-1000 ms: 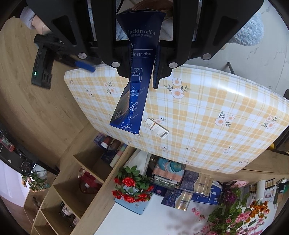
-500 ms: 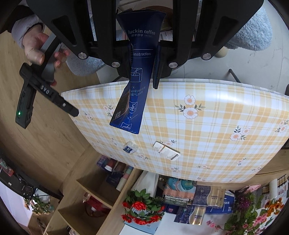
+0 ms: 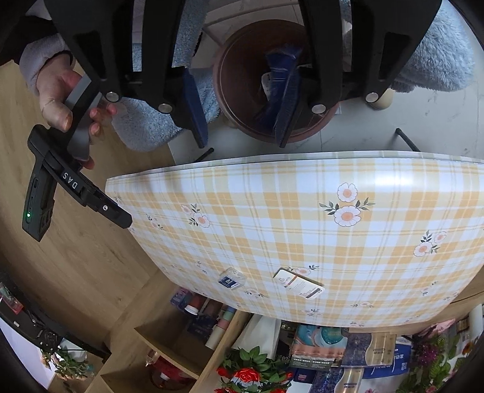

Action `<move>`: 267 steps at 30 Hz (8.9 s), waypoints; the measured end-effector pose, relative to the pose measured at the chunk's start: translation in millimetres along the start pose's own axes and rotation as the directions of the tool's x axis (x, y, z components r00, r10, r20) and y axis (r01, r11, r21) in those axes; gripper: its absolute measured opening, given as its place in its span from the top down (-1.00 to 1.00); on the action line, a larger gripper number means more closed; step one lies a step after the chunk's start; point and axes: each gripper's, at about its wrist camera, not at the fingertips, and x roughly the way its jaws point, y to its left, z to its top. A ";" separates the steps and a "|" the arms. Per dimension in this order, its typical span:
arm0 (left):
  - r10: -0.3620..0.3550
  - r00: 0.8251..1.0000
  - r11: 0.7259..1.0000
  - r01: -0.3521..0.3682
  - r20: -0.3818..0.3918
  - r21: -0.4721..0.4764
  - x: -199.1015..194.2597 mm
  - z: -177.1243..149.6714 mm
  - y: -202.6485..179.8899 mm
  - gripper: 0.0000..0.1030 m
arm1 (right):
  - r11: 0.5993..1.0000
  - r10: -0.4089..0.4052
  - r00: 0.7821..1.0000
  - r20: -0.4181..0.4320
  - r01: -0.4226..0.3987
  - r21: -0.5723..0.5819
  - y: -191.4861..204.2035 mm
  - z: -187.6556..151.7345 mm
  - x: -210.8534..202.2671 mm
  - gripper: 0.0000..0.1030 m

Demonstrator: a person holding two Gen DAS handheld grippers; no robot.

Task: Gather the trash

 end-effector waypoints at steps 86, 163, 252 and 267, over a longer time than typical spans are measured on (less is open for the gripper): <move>0.347 0.937 0.917 -0.335 0.021 -0.217 166.8 206.3 109.1 -0.22 | 0.999 0.030 0.972 -0.232 -0.023 0.033 -26.1 131.7 250.0 -0.89; 0.165 0.963 0.974 -0.124 0.213 -0.191 -74.8 27.5 33.1 -0.23 | 0.928 0.209 0.966 -0.153 -0.245 -0.282 102.4 -12.3 -11.9 -0.35; 0.365 0.745 0.835 -0.528 0.558 0.158 -154.5 107.5 -72.7 -0.88 | 0.961 -0.027 0.976 0.214 0.084 -0.262 95.5 115.6 -100.2 -0.89; 0.369 0.740 0.833 -0.532 0.563 0.154 -159.3 109.2 -72.8 -0.88 | 0.963 -0.029 0.977 0.212 0.084 -0.255 95.2 114.6 -99.5 -0.89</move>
